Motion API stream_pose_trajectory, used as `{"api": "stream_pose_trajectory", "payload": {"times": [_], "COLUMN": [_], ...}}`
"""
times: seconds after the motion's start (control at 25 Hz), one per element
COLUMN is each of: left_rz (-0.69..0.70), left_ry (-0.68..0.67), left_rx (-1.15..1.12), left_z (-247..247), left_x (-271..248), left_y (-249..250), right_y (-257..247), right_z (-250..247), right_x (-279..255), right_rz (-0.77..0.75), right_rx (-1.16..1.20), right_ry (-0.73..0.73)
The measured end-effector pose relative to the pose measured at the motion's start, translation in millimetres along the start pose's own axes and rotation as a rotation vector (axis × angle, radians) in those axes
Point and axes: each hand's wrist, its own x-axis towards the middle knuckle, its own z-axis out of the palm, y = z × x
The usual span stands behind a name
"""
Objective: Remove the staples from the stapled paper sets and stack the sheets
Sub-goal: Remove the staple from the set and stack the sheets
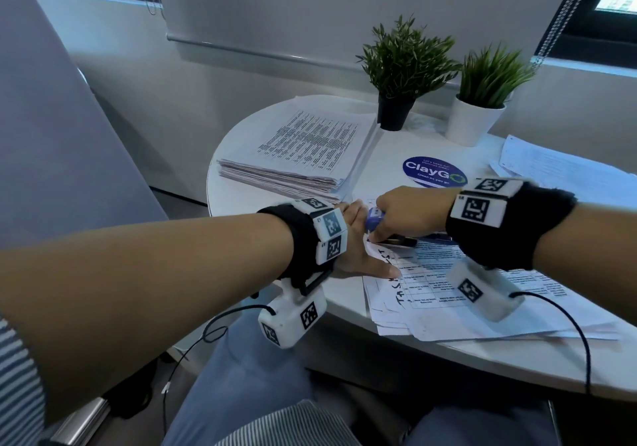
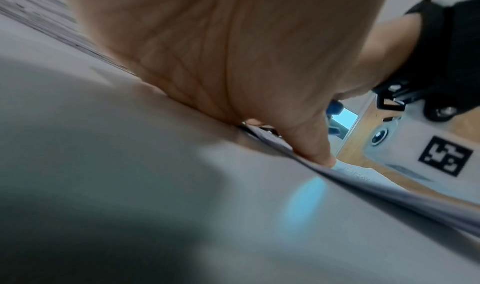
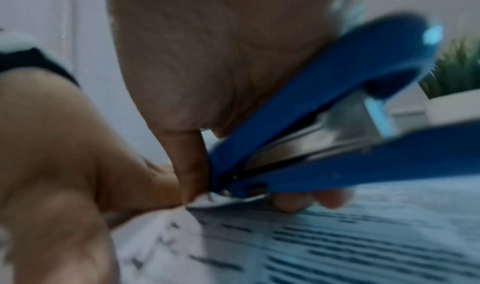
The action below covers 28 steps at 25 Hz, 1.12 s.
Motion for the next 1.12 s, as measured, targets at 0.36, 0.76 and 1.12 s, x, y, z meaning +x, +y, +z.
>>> {"api": "stream_pose_trajectory", "payload": {"times": [0.36, 0.76, 1.12], "left_rz": [0.055, 0.067, -0.011], "left_ry": [0.088, 0.111, 0.176], "left_rx": [-0.02, -0.048, -0.419], "left_z": [-1.6, 3.0, -56.1], "left_x": [-4.9, -2.9, 9.1], "left_y": [-0.3, -1.5, -10.6], "right_y": [-23.2, -23.1, -3.2], "right_z": [-21.9, -30.5, -29.3], "right_x": [-4.3, -5.1, -19.5], "right_rz": [0.06, 0.157, 0.109], "right_rx": [0.205, 0.362, 0.26], "right_ry": [-0.266, -0.316, 0.105]}}
